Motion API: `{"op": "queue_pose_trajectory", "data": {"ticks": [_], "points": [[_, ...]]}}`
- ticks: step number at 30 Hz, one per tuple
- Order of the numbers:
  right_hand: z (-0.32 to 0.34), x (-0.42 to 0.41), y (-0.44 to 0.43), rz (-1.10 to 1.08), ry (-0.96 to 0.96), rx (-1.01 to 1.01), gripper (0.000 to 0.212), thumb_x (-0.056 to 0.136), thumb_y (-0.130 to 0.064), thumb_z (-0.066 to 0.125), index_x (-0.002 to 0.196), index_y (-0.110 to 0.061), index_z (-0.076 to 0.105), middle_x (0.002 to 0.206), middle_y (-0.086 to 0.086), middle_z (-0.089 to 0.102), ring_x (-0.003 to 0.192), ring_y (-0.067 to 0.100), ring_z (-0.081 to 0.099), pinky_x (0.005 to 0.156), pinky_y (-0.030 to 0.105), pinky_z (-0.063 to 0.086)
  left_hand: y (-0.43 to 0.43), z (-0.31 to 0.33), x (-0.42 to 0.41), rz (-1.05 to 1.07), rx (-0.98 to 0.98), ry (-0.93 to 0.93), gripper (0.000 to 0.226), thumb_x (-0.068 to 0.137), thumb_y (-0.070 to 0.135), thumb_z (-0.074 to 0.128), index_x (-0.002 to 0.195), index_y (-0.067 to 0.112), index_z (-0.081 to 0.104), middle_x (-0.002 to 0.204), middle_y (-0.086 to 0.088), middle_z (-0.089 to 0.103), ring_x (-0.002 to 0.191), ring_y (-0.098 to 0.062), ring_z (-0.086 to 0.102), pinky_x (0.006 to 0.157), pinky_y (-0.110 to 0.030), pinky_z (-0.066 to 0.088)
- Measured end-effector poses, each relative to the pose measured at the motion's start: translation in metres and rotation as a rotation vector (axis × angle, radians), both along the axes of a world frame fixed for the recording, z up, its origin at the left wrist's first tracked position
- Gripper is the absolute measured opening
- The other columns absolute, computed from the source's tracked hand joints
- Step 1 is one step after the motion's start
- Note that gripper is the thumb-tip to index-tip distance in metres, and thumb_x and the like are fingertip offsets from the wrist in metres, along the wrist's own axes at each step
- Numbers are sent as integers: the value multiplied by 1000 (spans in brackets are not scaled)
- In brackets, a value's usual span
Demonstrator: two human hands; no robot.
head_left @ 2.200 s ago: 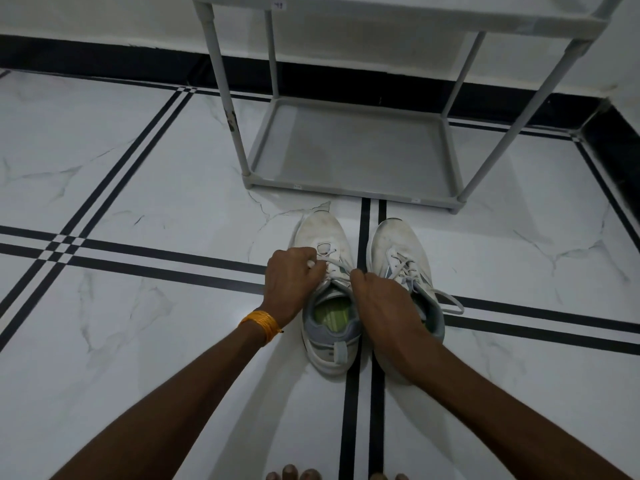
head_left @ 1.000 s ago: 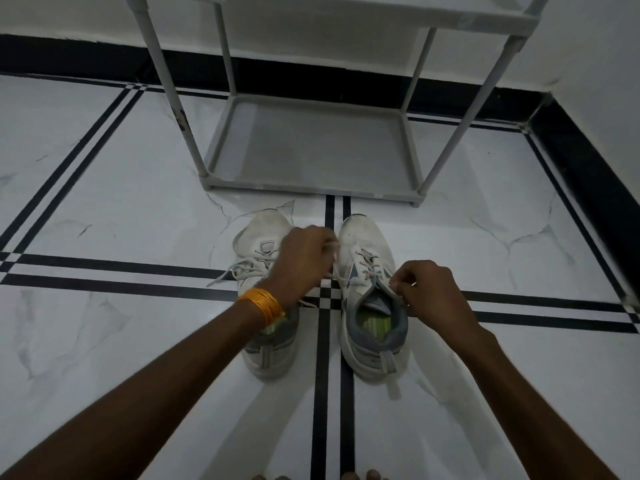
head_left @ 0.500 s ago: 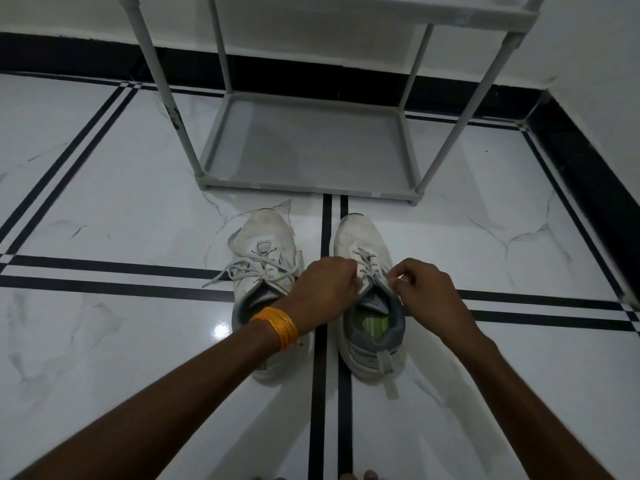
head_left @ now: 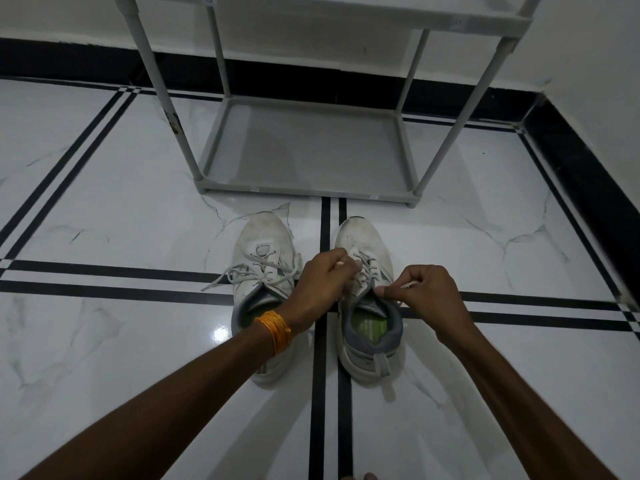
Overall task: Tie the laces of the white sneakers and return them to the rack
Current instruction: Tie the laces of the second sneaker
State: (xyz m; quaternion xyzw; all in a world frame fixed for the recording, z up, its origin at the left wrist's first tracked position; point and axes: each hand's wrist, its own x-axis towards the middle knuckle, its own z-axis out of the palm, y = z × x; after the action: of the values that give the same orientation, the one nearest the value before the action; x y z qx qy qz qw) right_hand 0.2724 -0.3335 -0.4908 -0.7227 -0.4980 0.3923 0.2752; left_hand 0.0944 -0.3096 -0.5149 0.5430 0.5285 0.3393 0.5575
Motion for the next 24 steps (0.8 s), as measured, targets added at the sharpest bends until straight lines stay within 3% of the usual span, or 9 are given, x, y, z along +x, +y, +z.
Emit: {"op": "queue_pose_trajectory", "data": {"ticks": [3,5,8,10,13,18,24], "points": [[0,2,1,28,-12,-21,26,67,-26,88,60,-13,67,62,4,68,55,14,60,44,15,42,1,5,4,14,-143,-184,25,98,27,54,80,9,55,94,-10,76,83,-20,72,71,-30,58],[0,3,1,39,-10,-21,26,66,-27,88,60,-13,67,62,5,68,56,15,61,46,17,43,1,6,4,49,-201,-267,25,99,27,52,80,10,51,79,-6,74,71,-13,70,59,-24,54],[-2,3,1,28,-18,6,29,62,-25,91,54,-14,65,62,10,70,61,25,66,49,25,47,0,4,6,104,-252,-329,32,100,25,51,71,16,42,56,1,52,57,-14,55,49,-23,44],[-2,0,1,13,-31,27,33,61,-22,91,51,-13,61,62,12,70,65,30,69,47,25,47,1,4,8,149,-210,-253,35,100,25,51,68,18,39,53,4,43,50,-11,44,45,-21,38],[-6,-5,-1,-17,-36,69,35,63,-21,90,50,-13,58,55,6,65,54,22,64,43,18,43,5,2,5,208,-126,-147,33,99,26,50,69,18,40,58,1,43,52,-12,45,48,-22,40],[-10,-10,-1,-5,-109,126,35,62,-25,90,49,-16,60,49,-4,61,49,14,58,49,27,48,5,-5,-1,251,-86,-106,37,99,27,51,65,20,37,56,3,40,49,-11,40,49,-27,36],[0,-6,4,109,-104,24,32,67,-30,87,57,-11,63,55,-2,63,48,4,57,48,22,44,3,1,-9,178,-33,-1,35,97,34,54,70,16,42,61,-3,54,58,-16,52,59,-33,46]]}}
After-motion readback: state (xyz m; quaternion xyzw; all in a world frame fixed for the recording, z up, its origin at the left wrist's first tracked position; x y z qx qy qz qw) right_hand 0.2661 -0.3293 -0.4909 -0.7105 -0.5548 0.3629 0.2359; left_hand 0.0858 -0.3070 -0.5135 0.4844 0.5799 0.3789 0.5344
